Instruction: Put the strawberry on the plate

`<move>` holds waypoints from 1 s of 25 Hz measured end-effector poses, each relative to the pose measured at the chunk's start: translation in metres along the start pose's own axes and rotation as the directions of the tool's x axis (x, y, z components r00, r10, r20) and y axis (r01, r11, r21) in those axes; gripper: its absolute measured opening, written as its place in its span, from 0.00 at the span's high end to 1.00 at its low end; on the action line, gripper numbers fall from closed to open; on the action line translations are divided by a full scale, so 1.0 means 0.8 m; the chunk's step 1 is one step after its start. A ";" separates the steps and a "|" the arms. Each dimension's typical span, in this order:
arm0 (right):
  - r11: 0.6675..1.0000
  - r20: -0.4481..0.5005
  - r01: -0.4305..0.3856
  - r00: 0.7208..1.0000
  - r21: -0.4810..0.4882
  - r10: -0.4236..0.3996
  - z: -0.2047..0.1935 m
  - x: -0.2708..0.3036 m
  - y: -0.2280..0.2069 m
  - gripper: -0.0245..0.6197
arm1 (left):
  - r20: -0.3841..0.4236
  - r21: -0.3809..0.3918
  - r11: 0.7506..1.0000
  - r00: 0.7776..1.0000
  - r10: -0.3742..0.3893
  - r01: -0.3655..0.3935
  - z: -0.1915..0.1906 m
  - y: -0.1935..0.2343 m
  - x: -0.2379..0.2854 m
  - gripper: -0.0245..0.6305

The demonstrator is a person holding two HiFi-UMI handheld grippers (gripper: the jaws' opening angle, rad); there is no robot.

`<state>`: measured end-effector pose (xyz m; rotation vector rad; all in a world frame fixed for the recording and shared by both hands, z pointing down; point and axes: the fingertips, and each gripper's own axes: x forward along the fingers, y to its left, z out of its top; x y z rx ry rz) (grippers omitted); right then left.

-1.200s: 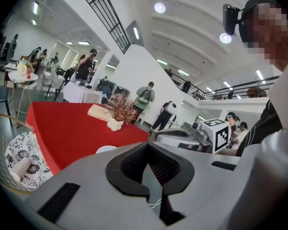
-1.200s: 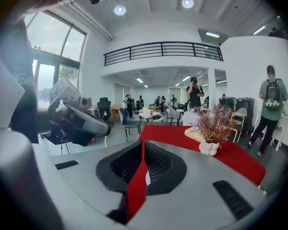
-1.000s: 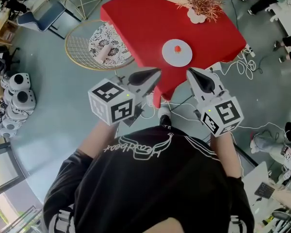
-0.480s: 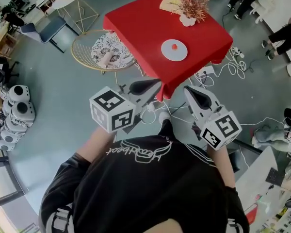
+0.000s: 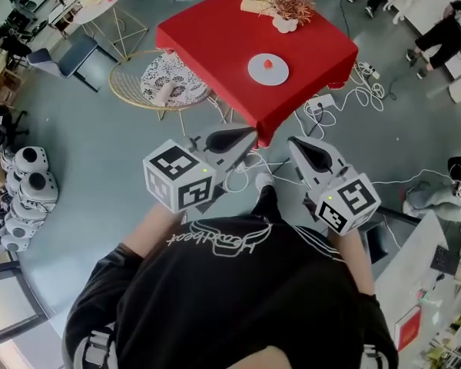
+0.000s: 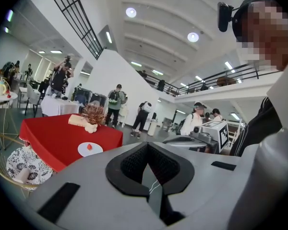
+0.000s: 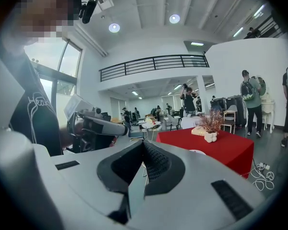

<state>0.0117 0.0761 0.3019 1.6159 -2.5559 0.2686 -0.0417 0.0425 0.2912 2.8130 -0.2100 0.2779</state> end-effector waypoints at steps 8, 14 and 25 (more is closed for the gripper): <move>1.000 -0.006 0.016 1.000 -0.002 -0.016 -0.010 -0.005 0.002 0.95 | -0.007 0.002 1.000 1.000 -0.010 0.010 -0.009 -0.006 0.002 0.95; 1.000 -0.015 0.025 1.000 0.001 -0.025 -0.014 -0.007 0.001 0.95 | -0.008 -0.004 1.000 1.000 -0.014 0.014 -0.013 -0.007 0.003 0.95; 1.000 -0.019 0.027 0.999 0.012 -0.027 -0.017 -0.006 0.001 0.95 | -0.014 -0.013 1.000 1.000 -0.021 0.021 -0.017 -0.006 0.006 0.95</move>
